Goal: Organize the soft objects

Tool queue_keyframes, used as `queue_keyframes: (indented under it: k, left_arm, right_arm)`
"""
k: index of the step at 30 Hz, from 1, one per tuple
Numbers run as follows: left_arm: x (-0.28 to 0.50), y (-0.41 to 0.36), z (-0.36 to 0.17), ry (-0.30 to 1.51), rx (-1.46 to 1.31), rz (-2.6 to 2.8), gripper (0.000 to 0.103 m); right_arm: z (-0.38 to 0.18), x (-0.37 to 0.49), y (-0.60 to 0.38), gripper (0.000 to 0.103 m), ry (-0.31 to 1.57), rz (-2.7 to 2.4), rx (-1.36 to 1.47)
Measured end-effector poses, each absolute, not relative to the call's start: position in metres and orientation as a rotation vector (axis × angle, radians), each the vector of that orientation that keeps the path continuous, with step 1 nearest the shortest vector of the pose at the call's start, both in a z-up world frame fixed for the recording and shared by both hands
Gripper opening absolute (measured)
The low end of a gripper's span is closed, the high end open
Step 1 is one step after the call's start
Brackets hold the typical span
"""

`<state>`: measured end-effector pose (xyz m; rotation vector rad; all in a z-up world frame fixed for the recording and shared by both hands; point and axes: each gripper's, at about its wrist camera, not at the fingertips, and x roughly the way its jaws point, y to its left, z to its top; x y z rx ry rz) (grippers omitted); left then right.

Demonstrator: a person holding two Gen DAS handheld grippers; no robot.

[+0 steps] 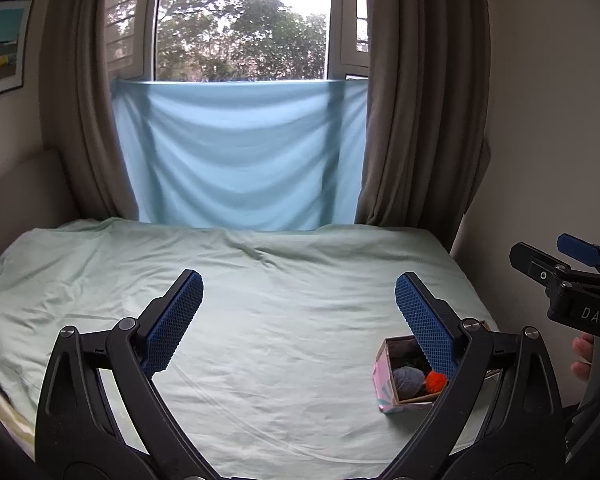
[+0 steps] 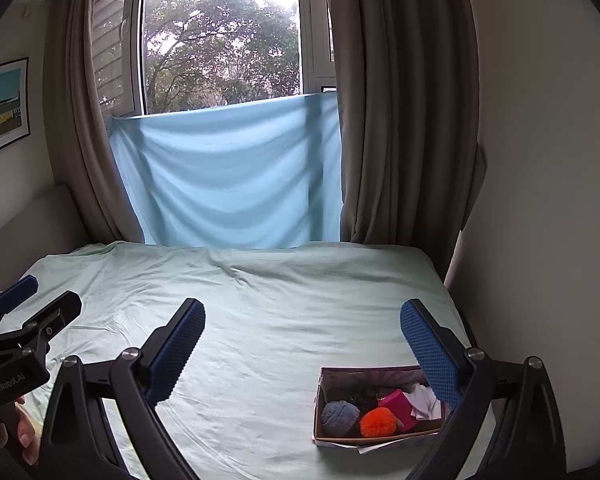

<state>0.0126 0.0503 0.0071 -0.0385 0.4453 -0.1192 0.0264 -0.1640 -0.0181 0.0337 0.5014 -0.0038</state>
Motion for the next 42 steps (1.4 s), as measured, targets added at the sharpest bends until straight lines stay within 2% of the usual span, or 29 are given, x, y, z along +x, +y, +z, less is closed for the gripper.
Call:
queue_keyframes:
  k: [35, 37, 42]
  left_arm:
    - [0.009, 0.046, 0.008, 0.393, 0.004, -0.076, 0.097]
    - [0.006, 0.045, 0.009, 0.373, 0.001, -0.073, 0.103]
    - [0.001, 0.042, 0.010, 0.334, 0.036, -0.047, 0.103]
  right_arm:
    - [-0.016, 0.028, -0.167, 0.097, 0.487, -0.006, 0.036]
    - [-0.016, 0.026, -0.168, 0.097, 0.485, -0.010, 0.039]
    - [-0.018, 0.026, -0.169, 0.097, 0.488, -0.019, 0.045]
